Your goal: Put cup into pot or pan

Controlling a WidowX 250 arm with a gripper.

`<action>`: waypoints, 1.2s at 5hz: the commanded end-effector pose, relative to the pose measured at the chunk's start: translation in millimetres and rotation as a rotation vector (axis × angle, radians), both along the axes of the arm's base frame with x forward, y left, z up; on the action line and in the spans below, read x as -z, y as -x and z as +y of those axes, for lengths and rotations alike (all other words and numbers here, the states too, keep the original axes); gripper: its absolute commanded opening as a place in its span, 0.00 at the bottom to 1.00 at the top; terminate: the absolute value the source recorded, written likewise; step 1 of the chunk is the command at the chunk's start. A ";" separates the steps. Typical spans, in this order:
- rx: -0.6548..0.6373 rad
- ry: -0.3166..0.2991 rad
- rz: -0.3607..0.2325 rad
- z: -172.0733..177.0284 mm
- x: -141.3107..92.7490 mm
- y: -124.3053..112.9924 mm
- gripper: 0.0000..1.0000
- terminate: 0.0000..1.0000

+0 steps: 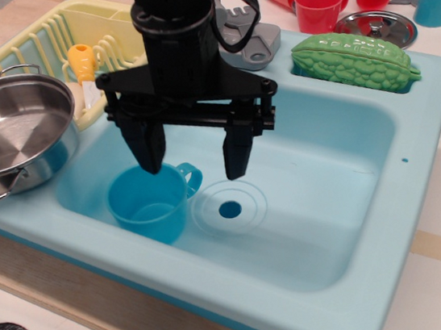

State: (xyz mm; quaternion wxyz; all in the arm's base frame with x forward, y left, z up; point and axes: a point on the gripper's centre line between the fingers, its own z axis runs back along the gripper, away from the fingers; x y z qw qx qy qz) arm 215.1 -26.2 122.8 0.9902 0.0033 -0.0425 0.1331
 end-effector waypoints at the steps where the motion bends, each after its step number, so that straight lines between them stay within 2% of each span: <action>1: -0.011 0.063 0.003 15.6 17.7 -4.3 1.00 0.00; 3: 0.019 0.169 0.026 19.6 57.3 -0.5 1.00 0.00; 4: 0.024 0.158 0.027 18.3 56.2 -0.1 0.00 0.00; 5: 0.030 0.148 0.030 17.0 52.4 -1.0 0.00 0.00; 6: 0.075 0.091 -0.006 10.1 32.8 -3.2 0.00 0.00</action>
